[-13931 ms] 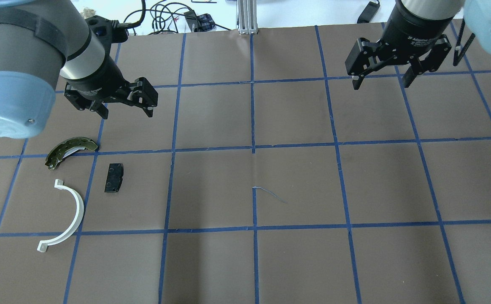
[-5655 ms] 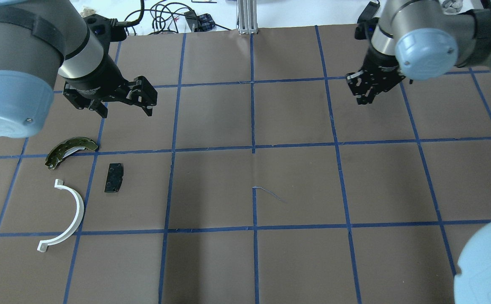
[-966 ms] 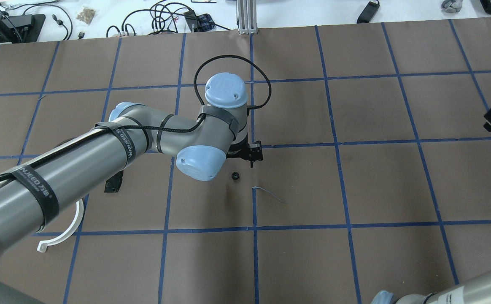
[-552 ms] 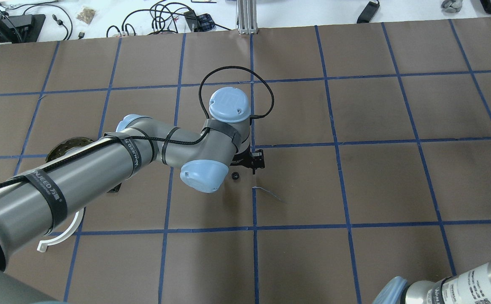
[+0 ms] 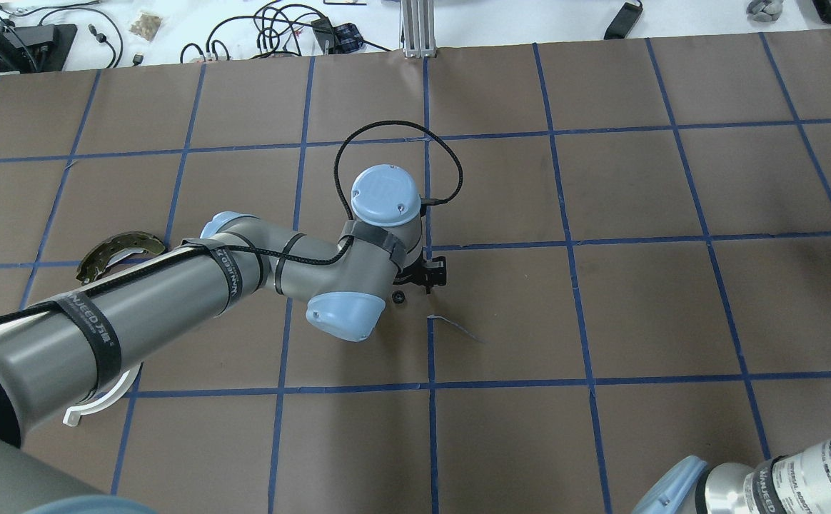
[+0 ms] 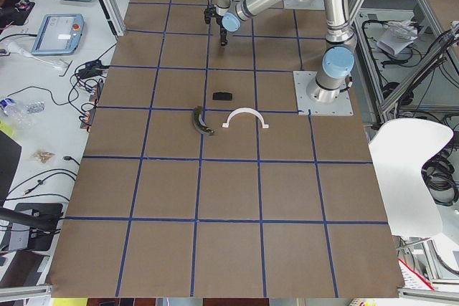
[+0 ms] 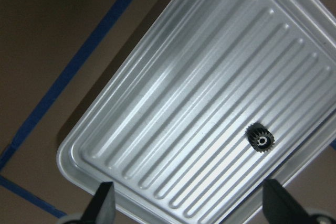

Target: Place bearing gear from tray to pile

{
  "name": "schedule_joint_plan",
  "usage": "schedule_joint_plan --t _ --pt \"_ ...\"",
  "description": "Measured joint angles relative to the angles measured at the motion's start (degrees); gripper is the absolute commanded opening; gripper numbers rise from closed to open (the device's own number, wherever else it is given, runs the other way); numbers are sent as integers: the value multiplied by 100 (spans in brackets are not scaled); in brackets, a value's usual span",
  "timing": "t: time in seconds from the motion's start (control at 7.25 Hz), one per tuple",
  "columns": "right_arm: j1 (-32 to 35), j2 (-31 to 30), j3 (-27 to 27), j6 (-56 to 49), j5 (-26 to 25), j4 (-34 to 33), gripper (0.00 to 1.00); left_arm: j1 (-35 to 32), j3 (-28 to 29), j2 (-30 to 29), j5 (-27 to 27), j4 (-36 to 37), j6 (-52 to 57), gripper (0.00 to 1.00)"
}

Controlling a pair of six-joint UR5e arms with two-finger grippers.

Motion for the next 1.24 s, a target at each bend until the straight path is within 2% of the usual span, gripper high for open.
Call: schedule_joint_plan --t 0.14,0.28,0.69,0.83,0.97,1.1,1.24 --pt "-77 145 -143 -371 57 -16 100 0 1 -1 5 9 1 41" --pt "-164 314 -272 -755 126 -24 100 0 8 2 7 12 11 37" --pt "-339 544 -416 -1419 229 -32 100 -1 4 12 14 14 26 37" --pt "-373 600 -426 -1507 236 -41 100 -1 1 15 14 12 32 30" --pt "-388 641 -430 -1566 252 -67 100 -1 0 19 14 3 37 12" --pt "-392 672 -432 -1626 284 -103 100 1 4 24 9 -10 43 2" --pt "-394 713 -433 -1671 346 -132 100 5 8 26 5 -24 49 0"
